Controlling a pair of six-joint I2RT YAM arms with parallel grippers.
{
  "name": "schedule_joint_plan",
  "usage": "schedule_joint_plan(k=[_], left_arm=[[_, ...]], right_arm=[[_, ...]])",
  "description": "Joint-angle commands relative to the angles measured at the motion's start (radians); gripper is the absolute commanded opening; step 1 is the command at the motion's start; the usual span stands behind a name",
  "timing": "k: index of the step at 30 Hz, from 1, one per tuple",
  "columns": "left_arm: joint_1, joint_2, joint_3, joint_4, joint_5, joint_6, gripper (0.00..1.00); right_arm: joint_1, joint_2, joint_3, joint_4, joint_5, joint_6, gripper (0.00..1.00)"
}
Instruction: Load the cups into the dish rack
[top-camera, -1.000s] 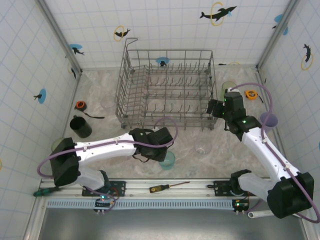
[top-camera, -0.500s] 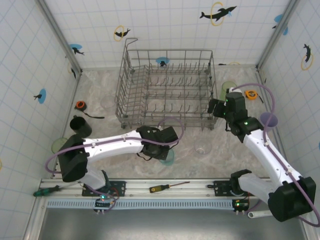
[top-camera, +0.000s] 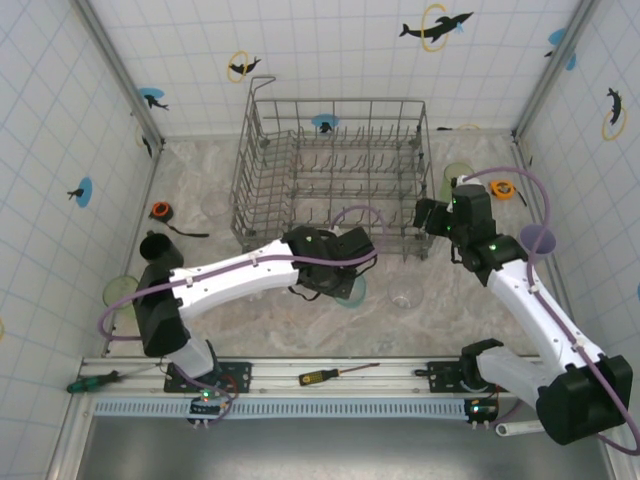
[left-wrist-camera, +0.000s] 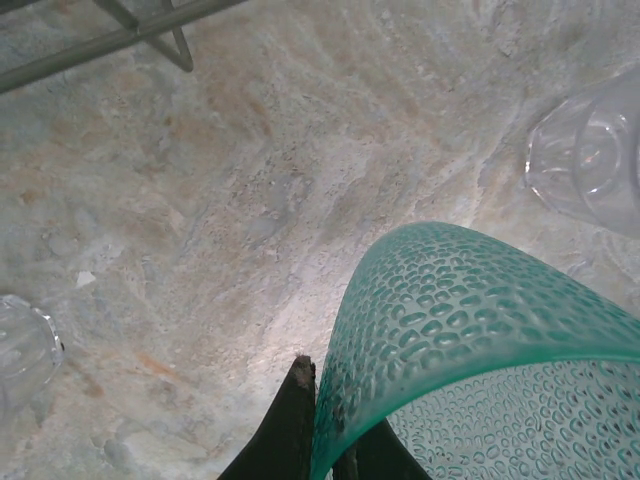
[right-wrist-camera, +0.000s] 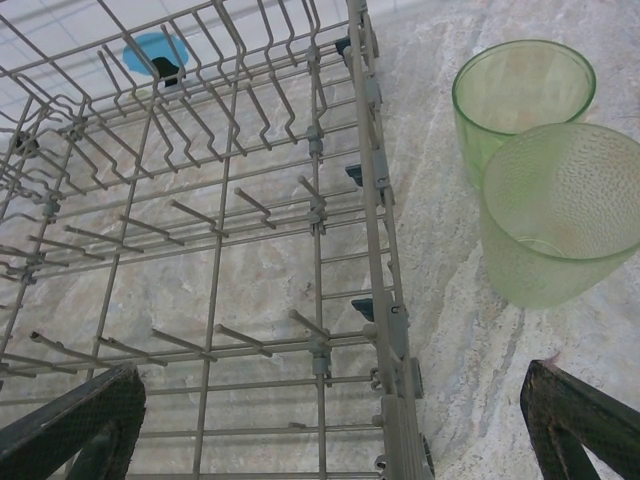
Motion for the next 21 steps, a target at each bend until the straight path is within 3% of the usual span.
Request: schedule_joint_plan(k=[1,13,21], left_arm=[[-0.005,0.033,0.088,-0.111,-0.030,0.033,0.00],[0.002,0.178,0.492,-0.279,-0.064,0.098,0.00],[0.024,0.172,0.559,-0.203,0.048,0.128,0.00]], right_arm=[[-0.004,0.017,0.012,-0.006,-0.025,-0.016,1.00],[-0.025,0.029,0.038,-0.046,-0.055,-0.051,1.00],[-0.033,0.009,0.046,-0.056,-0.065,-0.048,1.00]])
